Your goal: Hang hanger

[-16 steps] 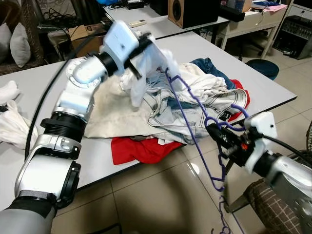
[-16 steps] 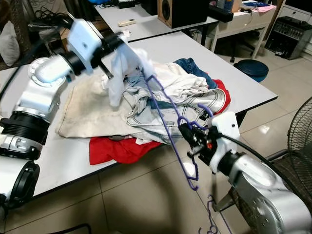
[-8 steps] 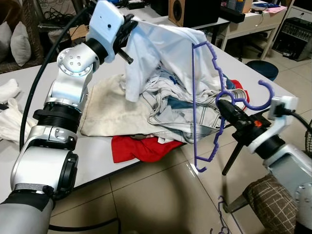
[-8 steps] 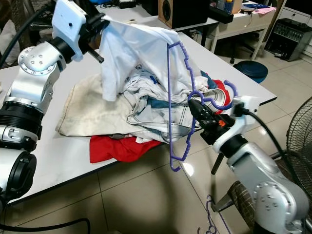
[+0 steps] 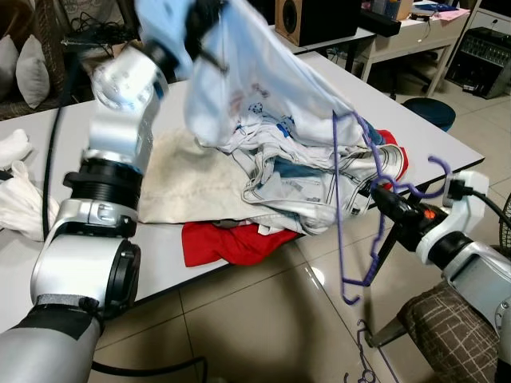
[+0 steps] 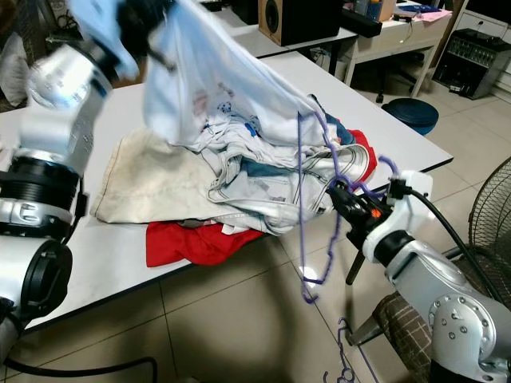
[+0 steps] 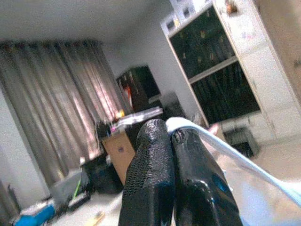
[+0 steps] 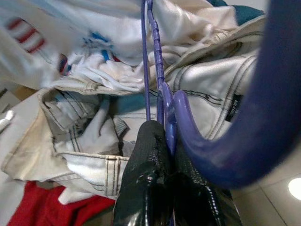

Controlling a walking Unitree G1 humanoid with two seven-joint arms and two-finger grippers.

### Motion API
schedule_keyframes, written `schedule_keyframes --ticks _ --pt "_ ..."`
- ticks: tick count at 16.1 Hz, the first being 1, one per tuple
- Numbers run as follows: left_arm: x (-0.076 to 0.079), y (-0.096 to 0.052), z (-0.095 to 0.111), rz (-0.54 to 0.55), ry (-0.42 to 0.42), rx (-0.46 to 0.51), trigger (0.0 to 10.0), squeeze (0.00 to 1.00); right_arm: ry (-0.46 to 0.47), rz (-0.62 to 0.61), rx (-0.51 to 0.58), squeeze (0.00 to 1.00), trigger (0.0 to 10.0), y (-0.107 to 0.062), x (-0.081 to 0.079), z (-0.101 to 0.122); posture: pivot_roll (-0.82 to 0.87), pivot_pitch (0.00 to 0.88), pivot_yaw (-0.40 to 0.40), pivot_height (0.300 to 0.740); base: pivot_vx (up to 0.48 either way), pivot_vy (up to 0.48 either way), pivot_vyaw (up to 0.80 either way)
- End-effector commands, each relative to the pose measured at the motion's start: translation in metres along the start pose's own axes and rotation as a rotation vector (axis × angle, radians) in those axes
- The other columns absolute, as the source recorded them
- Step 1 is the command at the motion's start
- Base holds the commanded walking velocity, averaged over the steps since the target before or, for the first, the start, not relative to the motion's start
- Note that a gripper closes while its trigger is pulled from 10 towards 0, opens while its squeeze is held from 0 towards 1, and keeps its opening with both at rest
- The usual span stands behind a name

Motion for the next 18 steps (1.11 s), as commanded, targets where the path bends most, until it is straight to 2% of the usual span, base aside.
schedule_keyframes --ticks 1,5,7,9,10,11,13,14,16,17,18 --pt "-0.001 0.003 0.011 -0.015 -0.001 0.033 0.0 0.0 -0.002 0.006 -0.011 0.0 10.0 0.002 -0.002 0.0 -0.11 0.0 0.081 0.74 0.0 0.0 0.0" --pt "0.023 0.003 0.005 -0.125 -0.021 0.011 0.0 0.0 0.019 0.052 0.025 0.0 10.0 0.006 -0.011 0.006 -0.11 0.0 0.083 0.74 0.0 0.0 0.0" --pt "0.027 0.003 0.003 -0.141 -0.023 0.004 0.0 0.0 0.02 0.069 0.037 0.0 10.0 0.007 -0.015 0.007 -0.11 0.0 0.083 0.74 0.0 0.0 0.0" --pt "0.035 0.001 -0.01 -0.171 -0.011 -0.064 0.0 0.0 0.019 0.151 0.139 0.0 10.0 0.004 -0.027 0.023 -0.11 0.0 0.087 0.74 0.0 0.0 0.0" --pt "0.031 0.0 -0.018 -0.136 -0.018 -0.111 0.0 0.0 -0.024 0.186 0.148 0.0 10.0 0.0 -0.032 0.025 -0.11 0.0 0.089 0.74 0.0 0.0 0.0" --pt "0.019 -0.003 -0.037 -0.02 -0.048 -0.212 0.0 0.0 -0.144 0.245 0.111 0.0 10.0 -0.01 -0.04 0.02 -0.11 0.0 0.09 0.74 0.0 0.0 0.0" --pt "0.008 -0.01 -0.058 0.115 -0.135 -0.298 0.0 0.0 -0.232 0.296 0.028 0.0 10.0 -0.024 -0.046 0.005 -0.11 0.0 0.102 0.74 0.0 0.0 0.0" --pt "0.003 -0.026 -0.089 0.226 -0.154 -0.425 0.0 0.0 -0.326 0.38 -0.073 0.0 10.0 -0.051 -0.053 -0.013 -0.12 0.0 0.122 0.74 0.0 0.0 0.0" --pt "0.001 -0.032 -0.098 0.264 -0.155 -0.461 0.0 0.0 -0.367 0.405 -0.119 0.0 10.0 -0.061 -0.055 -0.02 -0.12 0.0 0.134 0.74 0.0 0.0 0.0" --pt "-0.002 -0.032 -0.1 0.301 -0.144 -0.461 0.0 0.0 -0.409 0.398 -0.185 0.0 10.0 -0.072 -0.051 -0.026 -0.13 0.0 0.142 0.74 0.0 0.0 0.0" --pt "-0.004 -0.031 -0.098 0.318 -0.14 -0.451 0.0 0.0 -0.427 0.394 -0.206 0.0 10.0 -0.076 -0.049 -0.028 -0.13 0.0 0.147 0.74 0.0 0.0 0.0"
Point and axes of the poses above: a point about 5 cm out from each wrist's last joint towards the gripper, its own y axis pointing out of the wrist towards the gripper, its own z axis along the axis of the wrist's last joint, x = y × z, the point moved 2 cm from there along y, pointing out of the wrist towards the gripper, and after that the axes turned 9 degrees about -y, right-handed, at the moved point
